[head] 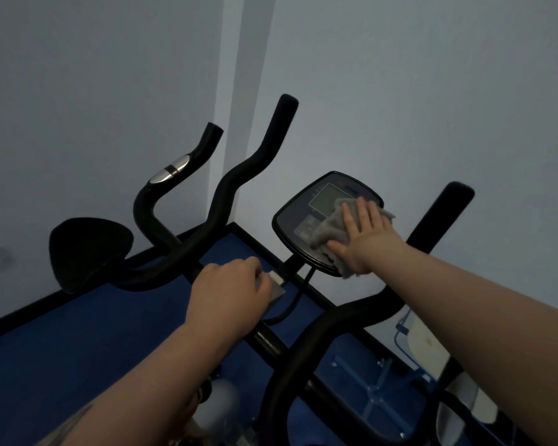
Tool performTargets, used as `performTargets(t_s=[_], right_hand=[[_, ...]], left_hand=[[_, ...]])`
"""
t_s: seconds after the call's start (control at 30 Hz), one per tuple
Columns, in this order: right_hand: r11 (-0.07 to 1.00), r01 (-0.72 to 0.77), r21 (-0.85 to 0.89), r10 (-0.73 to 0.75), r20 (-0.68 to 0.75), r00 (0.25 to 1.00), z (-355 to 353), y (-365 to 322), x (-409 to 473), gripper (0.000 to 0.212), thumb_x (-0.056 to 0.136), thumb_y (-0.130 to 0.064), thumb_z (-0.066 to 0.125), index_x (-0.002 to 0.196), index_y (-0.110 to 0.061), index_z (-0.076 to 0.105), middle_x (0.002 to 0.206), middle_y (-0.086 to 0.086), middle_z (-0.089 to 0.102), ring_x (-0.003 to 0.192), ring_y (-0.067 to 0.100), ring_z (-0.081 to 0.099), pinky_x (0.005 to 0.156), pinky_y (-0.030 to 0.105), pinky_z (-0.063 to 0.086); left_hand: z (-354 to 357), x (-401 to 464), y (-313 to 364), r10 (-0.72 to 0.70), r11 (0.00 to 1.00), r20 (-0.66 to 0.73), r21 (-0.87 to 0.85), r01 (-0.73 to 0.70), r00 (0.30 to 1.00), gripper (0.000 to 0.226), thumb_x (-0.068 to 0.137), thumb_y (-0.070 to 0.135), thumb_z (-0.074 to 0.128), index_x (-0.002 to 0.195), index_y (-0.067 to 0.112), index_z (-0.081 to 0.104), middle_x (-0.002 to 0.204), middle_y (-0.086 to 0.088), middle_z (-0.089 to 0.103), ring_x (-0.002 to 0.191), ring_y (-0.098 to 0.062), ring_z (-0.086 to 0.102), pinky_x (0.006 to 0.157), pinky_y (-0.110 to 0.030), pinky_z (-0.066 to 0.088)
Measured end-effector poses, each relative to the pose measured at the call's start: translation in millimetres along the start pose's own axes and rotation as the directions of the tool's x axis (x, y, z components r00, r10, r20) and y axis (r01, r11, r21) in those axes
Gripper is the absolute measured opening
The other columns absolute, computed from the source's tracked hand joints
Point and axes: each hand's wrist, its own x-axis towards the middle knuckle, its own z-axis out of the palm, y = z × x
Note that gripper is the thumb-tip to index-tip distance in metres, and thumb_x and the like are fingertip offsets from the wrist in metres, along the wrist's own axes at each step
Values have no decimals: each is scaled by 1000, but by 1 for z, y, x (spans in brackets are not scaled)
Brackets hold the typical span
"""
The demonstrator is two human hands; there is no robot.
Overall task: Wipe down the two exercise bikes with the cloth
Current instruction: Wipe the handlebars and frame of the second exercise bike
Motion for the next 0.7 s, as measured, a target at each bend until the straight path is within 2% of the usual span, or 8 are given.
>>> performTargets(t_s=[0.13, 0.2, 0.23, 0.3, 0.37, 0.43, 0.6, 0.7], right_hand=[[989, -34, 145, 53, -128, 990, -18, -16, 28, 85, 94, -67, 12, 148, -15, -26, 155, 19, -28, 145, 35, -22, 118, 47, -8], [985, -21, 173, 53, -180, 982, -26, -33, 38, 84, 95, -66, 12, 148, -12, -25, 155, 20, -27, 144, 36, -22, 119, 48, -8], [986, 14, 167, 21, -205, 979, -27, -41, 40, 84, 96, -65, 13, 149, -11, -24, 155, 21, -26, 144, 37, -22, 119, 48, -9], [977, 181, 112, -150, -242, 959, -22, -55, 31, 82, 97, -62, 16, 149, -12, -24, 155, 21, -26, 144, 36, -24, 118, 48, -10], [932, 362, 29, -348, -208, 914, -6, -57, 13, 82, 98, -60, 21, 148, -16, -26, 155, 17, -29, 144, 32, -26, 118, 46, -10], [912, 404, -74, -411, -134, 902, 6, -39, -1, 86, 97, -61, 26, 144, -20, -32, 154, 13, -33, 143, 29, -28, 118, 45, -11], [986, 85, -142, -85, 4, 996, 16, -9, -17, 92, 92, -72, 18, 139, -17, -38, 149, 16, -39, 142, 34, -28, 117, 46, -9], [993, -82, 81, 84, -17, 996, 15, -21, -9, 94, 90, -73, 17, 138, -16, -40, 148, 20, -41, 140, 39, -31, 118, 51, -6]], left_hand=[[2, 0, 1, -13, 999, -4, 30, 13, 1000, 28, 99, 39, 38, 102, 25, 62, 91, 8, 66, 71, -12, 44, 66, -27, 23], [2, 1, -1, -17, 1000, -10, 18, 17, 1000, 28, 99, 38, 38, 102, 24, 62, 92, 8, 66, 72, -13, 45, 66, -27, 23], [1, 0, -1, -16, 1000, -9, 9, 16, 1000, 28, 99, 38, 38, 101, 24, 62, 92, 7, 66, 73, -14, 49, 66, -27, 24], [0, 1, -2, -7, 1000, -8, 4, 7, 1000, 28, 98, 37, 39, 100, 23, 63, 91, 7, 66, 77, -15, 56, 64, -28, 25], [0, 0, -2, 0, 1000, -5, 5, 0, 1000, 28, 99, 37, 38, 100, 23, 63, 89, 7, 66, 79, -16, 58, 64, -28, 26], [-1, -1, -1, 4, 1000, -11, 9, -4, 1000, 28, 99, 38, 38, 101, 23, 63, 89, 7, 66, 79, -16, 59, 65, -28, 27], [-1, -1, -1, 6, 1000, -9, -15, -6, 1000, 28, 99, 37, 38, 102, 23, 63, 90, 7, 66, 79, -14, 59, 65, -27, 27], [0, -3, -2, 18, 1000, -20, 0, -18, 1000, 29, 99, 38, 37, 104, 24, 62, 91, 8, 66, 80, -14, 58, 66, -26, 26]])
